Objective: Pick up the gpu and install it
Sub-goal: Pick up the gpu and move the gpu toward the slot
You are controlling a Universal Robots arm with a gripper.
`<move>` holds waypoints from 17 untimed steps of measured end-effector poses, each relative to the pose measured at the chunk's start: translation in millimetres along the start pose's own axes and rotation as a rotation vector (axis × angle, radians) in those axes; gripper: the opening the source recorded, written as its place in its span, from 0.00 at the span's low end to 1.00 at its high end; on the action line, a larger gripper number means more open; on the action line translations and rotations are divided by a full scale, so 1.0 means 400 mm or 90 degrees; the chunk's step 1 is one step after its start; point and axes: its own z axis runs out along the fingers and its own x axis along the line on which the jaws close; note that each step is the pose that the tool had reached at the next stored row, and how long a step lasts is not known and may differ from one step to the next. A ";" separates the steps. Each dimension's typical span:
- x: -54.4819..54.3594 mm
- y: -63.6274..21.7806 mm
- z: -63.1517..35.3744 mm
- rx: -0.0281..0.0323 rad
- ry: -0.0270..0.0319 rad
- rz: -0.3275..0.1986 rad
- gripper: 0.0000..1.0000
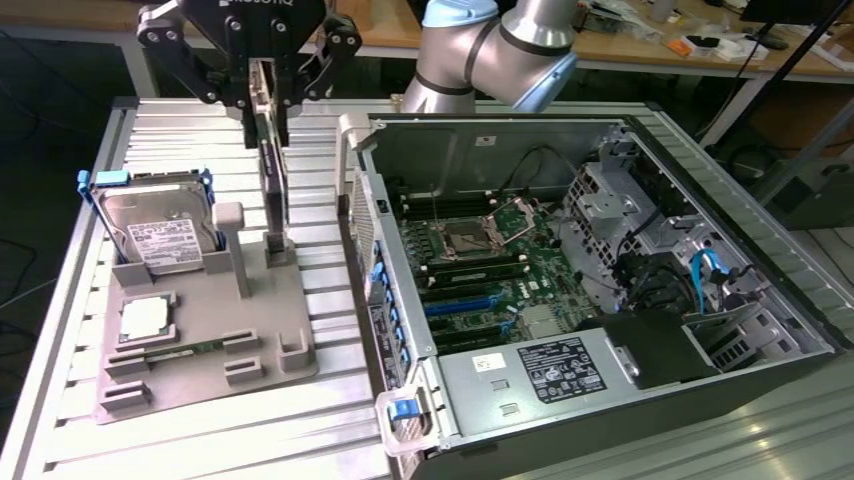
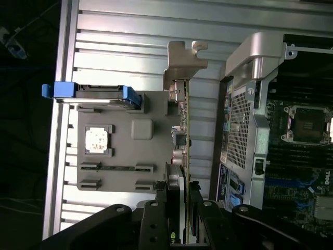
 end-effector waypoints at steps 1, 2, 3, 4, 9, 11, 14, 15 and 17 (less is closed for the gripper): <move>-0.007 -0.001 0.000 0.0000 0.0009 0.000 0.27; -0.012 -0.001 0.000 -0.0001 0.0013 0.000 0.27; -0.018 -0.002 0.001 -0.0001 0.0014 0.000 0.27; -0.025 -0.002 0.004 -0.0001 0.0015 0.000 0.27; -0.041 -0.005 0.022 -0.0003 0.0013 0.000 0.27; -0.041 -0.005 0.022 -0.0002 0.0013 0.000 0.27; -0.045 -0.004 0.018 0.0002 0.0018 0.000 0.27; -0.045 -0.004 0.016 0.0010 0.0020 0.000 0.27; -0.046 -0.003 0.012 0.0031 0.0026 0.000 0.27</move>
